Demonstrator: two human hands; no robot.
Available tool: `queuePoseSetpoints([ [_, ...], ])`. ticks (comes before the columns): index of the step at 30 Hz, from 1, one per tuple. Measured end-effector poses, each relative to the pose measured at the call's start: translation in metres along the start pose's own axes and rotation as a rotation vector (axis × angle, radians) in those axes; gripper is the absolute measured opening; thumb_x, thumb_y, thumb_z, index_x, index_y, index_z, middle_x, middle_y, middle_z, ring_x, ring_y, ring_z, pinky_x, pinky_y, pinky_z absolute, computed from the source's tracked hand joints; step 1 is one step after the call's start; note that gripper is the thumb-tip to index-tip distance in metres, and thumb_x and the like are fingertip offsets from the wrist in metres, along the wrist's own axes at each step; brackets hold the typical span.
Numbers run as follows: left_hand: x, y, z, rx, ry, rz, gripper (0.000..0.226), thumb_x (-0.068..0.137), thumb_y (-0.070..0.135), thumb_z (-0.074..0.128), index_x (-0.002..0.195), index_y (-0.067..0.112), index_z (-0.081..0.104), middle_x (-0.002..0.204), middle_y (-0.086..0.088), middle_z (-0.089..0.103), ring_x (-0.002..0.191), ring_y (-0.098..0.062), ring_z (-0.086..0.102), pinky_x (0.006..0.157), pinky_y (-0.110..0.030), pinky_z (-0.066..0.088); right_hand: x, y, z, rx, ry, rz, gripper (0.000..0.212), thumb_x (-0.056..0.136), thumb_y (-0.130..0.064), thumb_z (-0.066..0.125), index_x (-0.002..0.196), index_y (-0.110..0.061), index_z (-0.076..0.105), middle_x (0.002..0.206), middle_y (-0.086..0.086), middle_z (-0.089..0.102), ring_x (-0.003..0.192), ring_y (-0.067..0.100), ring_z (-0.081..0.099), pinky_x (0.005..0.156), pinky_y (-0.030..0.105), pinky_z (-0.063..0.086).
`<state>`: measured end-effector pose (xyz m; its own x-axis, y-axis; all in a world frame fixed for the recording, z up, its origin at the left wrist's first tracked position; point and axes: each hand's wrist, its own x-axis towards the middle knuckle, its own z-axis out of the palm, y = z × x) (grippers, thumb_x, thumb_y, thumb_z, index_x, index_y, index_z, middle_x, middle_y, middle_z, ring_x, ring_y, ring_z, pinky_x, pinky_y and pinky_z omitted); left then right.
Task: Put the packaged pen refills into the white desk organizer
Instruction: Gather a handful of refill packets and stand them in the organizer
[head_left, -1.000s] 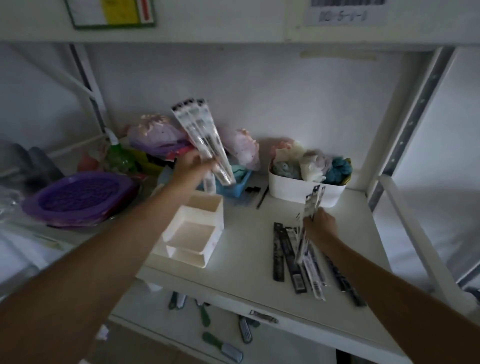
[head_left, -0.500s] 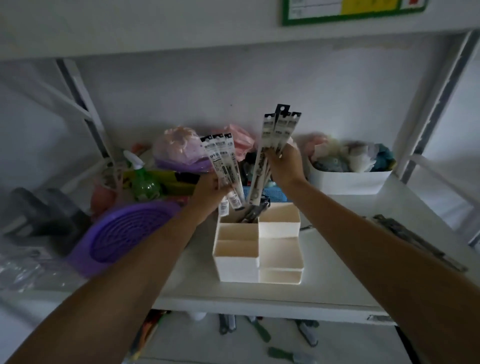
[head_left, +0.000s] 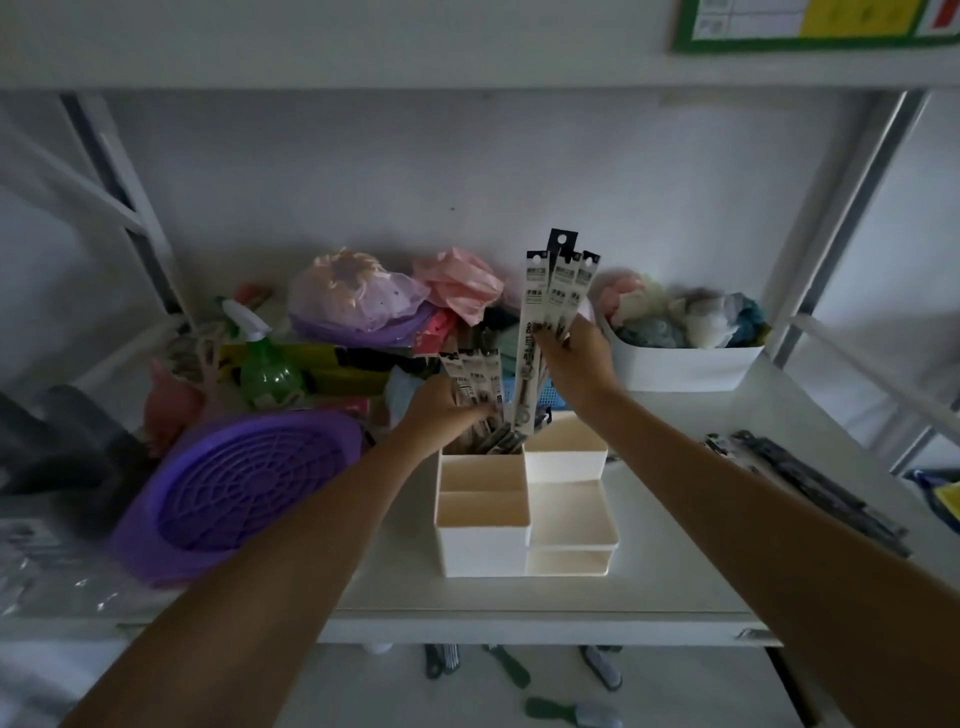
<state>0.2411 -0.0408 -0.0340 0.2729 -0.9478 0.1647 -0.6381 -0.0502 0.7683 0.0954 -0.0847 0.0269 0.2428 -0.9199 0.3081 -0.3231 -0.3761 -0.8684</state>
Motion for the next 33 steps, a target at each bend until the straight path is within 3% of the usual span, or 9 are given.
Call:
queuePoseSetpoints([
  [3,0.001,0.004,-0.003,-0.019,0.081,0.033,0.015,0.083,0.022,0.064,0.076,0.013,0.055,0.054,0.007,0.047,0.042,0.0,0.04,0.039,-0.01,0.031,-0.001,-0.005,0.003,0.029,0.017,-0.013,0.019,0.091,-0.01,0.047,0.105,-0.001,0.057,0.098,0.019,0.068,0.077,0.025,0.061,0.075,0.047,0.056],
  [12,0.012,-0.002,-0.004,0.183,0.048,-0.046,0.046,0.083,0.025,0.066,0.055,0.02,0.03,0.053,0.005,0.034,0.044,-0.005,0.028,0.034,-0.011,0.034,0.0,-0.01,0.015,0.067,0.06,-0.062,0.019,0.089,-0.006,0.05,0.106,-0.001,0.057,0.094,0.011,0.065,0.081,0.021,0.059,0.063,0.023,0.051],
  [15,0.013,-0.013,-0.013,0.149,-0.042,-0.089,0.028,0.079,0.029,0.07,0.079,0.005,0.055,0.076,-0.009,0.061,0.063,-0.015,0.056,0.06,-0.024,0.047,0.0,-0.006,0.024,0.064,0.022,-0.01,0.02,0.089,-0.007,0.053,0.107,-0.003,0.058,0.095,0.006,0.063,0.079,0.013,0.057,0.06,0.016,0.046],
  [17,0.012,-0.02,-0.021,-0.027,-0.07,-0.101,0.055,0.075,0.016,0.076,0.122,0.004,0.052,0.119,-0.015,0.06,0.11,-0.027,0.059,0.095,-0.035,0.047,-0.001,0.0,0.032,-0.013,-0.012,0.019,0.022,0.087,-0.009,0.058,0.107,-0.003,0.061,0.103,0.009,0.068,0.081,0.013,0.059,0.061,0.016,0.046],
  [19,0.011,-0.023,-0.029,-0.146,-0.086,-0.089,0.067,0.074,0.006,0.074,0.133,0.01,0.043,0.131,-0.015,0.053,0.12,-0.031,0.052,0.104,-0.041,0.043,0.0,0.009,0.04,-0.129,-0.037,0.068,0.024,0.083,-0.013,0.064,0.105,-0.004,0.063,0.11,0.014,0.069,0.092,0.021,0.064,0.072,0.029,0.052],
  [22,0.013,-0.021,-0.036,-0.245,-0.074,0.008,0.047,0.083,0.009,0.06,0.128,0.015,0.046,0.123,-0.015,0.057,0.097,-0.027,0.059,0.092,-0.047,0.051,0.001,0.028,0.05,-0.269,-0.033,0.148,0.027,0.079,-0.021,0.067,0.102,-0.007,0.065,0.112,0.012,0.069,0.105,0.026,0.061,0.098,0.046,0.045],
  [26,0.015,-0.012,-0.033,-0.156,-0.067,0.144,0.046,0.092,0.021,0.044,0.136,0.027,0.033,0.086,-0.001,0.058,0.042,0.003,0.048,0.041,-0.01,0.038,0.003,0.043,0.056,-0.415,-0.005,0.195,0.031,0.077,-0.033,0.068,0.098,-0.011,0.065,0.105,0.008,0.068,0.106,0.026,0.056,0.102,0.044,0.038],
  [30,0.011,0.004,-0.024,-0.108,-0.052,0.341,0.045,0.095,0.02,0.043,0.139,0.028,0.033,0.136,-0.011,0.051,0.101,-0.01,0.059,0.083,-0.025,0.052,0.003,0.045,0.06,-0.678,-0.104,0.155,0.037,0.077,-0.042,0.065,0.099,-0.013,0.062,0.099,0.008,0.063,0.115,0.028,0.046,0.101,0.043,0.026],
  [33,0.013,0.003,-0.017,-0.01,0.067,0.429,0.026,0.096,0.014,0.043,0.119,0.012,0.055,0.108,-0.015,0.066,0.085,-0.02,0.062,0.059,-0.014,0.043,0.0,0.038,0.059,-0.78,-0.24,0.184,0.036,0.076,-0.041,0.065,0.099,-0.014,0.06,0.1,0.008,0.06,0.115,0.028,0.044,0.101,0.043,0.025],
])
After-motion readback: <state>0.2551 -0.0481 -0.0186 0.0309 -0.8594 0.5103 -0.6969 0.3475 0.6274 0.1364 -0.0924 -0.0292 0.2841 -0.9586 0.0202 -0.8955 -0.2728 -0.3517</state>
